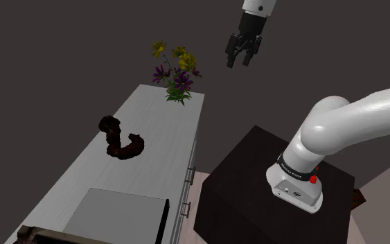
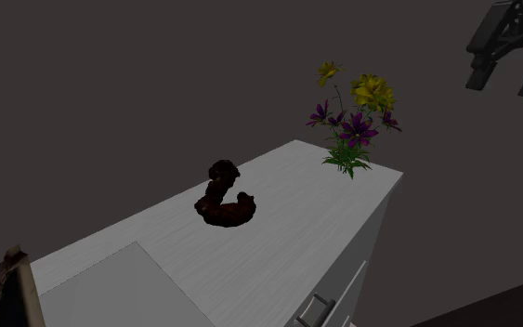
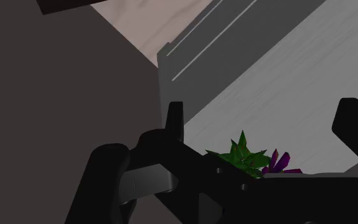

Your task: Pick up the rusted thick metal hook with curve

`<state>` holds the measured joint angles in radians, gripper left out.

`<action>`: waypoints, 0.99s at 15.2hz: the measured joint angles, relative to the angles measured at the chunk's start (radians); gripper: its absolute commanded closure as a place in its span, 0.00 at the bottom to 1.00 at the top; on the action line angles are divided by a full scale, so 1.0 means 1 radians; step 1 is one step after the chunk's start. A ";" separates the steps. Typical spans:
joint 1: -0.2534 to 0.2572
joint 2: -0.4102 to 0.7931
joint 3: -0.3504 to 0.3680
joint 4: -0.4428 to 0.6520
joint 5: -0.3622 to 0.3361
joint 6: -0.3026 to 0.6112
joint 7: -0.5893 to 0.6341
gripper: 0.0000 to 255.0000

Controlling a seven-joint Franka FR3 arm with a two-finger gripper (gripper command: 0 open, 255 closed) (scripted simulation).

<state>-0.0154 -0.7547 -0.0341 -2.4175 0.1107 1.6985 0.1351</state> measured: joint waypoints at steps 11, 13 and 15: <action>0.073 0.183 0.151 -0.003 0.095 0.202 0.135 0.00; 0.087 0.229 0.182 0.007 0.110 0.243 0.165 0.00; 0.097 0.296 0.211 0.042 0.117 0.278 0.192 0.00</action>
<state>0.0811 -0.4592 0.1770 -2.3751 0.2275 1.9767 0.3273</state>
